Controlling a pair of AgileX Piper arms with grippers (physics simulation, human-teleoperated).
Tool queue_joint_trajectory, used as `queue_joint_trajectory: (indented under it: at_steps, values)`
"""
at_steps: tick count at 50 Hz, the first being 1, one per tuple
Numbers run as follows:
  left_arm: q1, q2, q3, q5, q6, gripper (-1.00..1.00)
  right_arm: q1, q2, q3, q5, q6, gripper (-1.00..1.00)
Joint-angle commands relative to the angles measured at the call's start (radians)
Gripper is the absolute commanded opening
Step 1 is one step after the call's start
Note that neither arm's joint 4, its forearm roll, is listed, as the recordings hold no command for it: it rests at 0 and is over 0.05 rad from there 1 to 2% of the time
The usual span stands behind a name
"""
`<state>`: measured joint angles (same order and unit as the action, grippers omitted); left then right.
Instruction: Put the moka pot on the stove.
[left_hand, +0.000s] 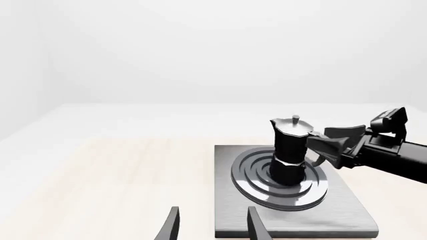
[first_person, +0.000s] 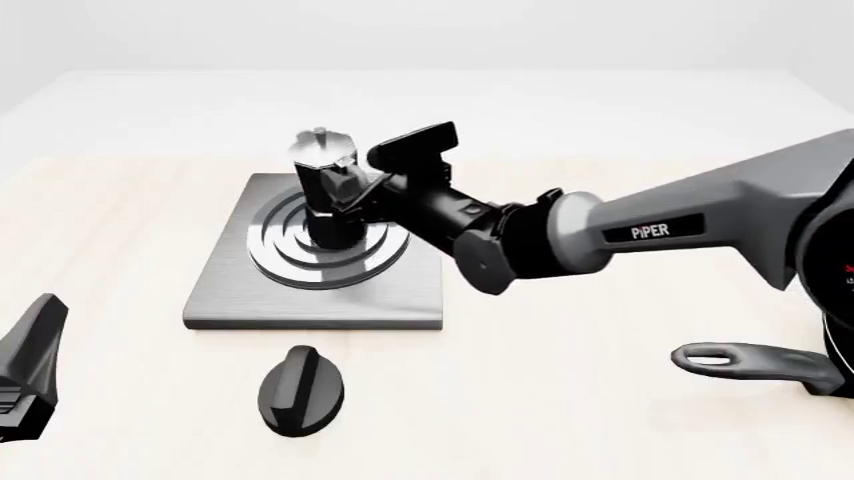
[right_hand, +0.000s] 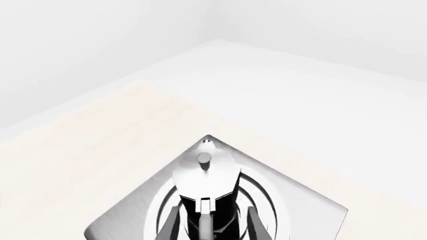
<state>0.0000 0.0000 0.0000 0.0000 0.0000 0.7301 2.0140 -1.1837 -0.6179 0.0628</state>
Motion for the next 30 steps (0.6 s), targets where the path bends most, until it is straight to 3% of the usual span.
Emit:
queue_joint_trajectory:
  at_steps: [1, 30]
  values:
    - [0.0, 0.0, 0.0, 0.0, 0.0, 1.0, 0.007, 0.018, -0.019, -0.005, 0.01, 1.0]
    - [0.0, 0.0, 0.0, 0.0, 0.0, 1.0, 0.019, 0.024, -0.016, -0.003, 0.026, 1.0]
